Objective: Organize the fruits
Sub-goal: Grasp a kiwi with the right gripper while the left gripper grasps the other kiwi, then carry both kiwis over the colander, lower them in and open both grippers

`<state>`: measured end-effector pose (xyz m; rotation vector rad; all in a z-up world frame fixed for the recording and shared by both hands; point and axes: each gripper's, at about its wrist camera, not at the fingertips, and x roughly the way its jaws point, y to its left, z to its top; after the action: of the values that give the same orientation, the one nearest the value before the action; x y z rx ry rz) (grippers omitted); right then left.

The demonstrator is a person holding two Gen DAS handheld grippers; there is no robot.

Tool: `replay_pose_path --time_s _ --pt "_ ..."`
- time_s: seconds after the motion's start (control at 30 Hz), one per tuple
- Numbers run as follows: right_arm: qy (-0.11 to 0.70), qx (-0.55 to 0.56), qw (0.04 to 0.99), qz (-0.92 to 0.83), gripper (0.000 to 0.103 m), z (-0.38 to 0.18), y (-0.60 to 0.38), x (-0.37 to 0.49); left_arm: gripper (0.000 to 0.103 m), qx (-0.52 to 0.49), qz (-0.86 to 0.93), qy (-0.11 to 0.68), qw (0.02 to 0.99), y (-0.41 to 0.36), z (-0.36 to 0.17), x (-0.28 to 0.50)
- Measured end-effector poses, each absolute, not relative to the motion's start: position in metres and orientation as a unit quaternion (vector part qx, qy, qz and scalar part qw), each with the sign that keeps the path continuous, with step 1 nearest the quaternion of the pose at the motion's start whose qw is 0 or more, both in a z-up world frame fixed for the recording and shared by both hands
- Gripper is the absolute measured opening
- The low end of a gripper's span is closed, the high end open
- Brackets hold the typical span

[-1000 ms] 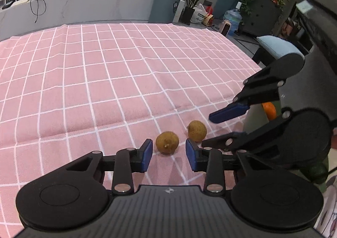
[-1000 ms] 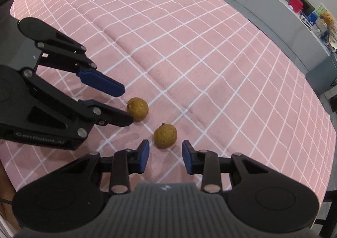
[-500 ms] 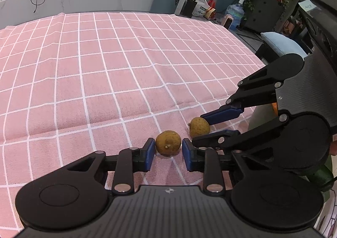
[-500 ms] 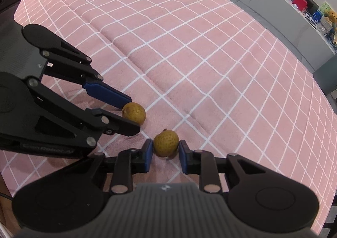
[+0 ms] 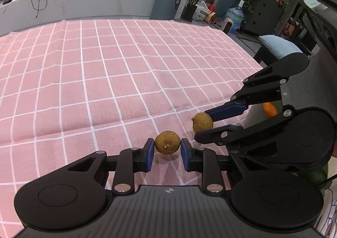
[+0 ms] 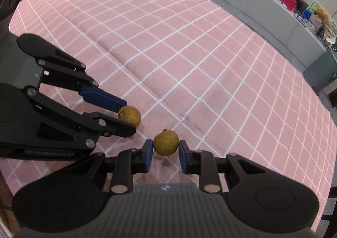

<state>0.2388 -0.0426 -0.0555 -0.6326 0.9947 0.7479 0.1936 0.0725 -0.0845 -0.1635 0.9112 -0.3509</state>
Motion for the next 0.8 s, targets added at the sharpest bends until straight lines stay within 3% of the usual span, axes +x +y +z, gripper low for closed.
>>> replay_pose_path --time_s 0.8 --pt "0.348 -0.144 0.875 0.304 0.022 0.061 -0.131 0.115 0.03 -0.022 -0.157 0.364 0.918 0.014 0.025 0.099"
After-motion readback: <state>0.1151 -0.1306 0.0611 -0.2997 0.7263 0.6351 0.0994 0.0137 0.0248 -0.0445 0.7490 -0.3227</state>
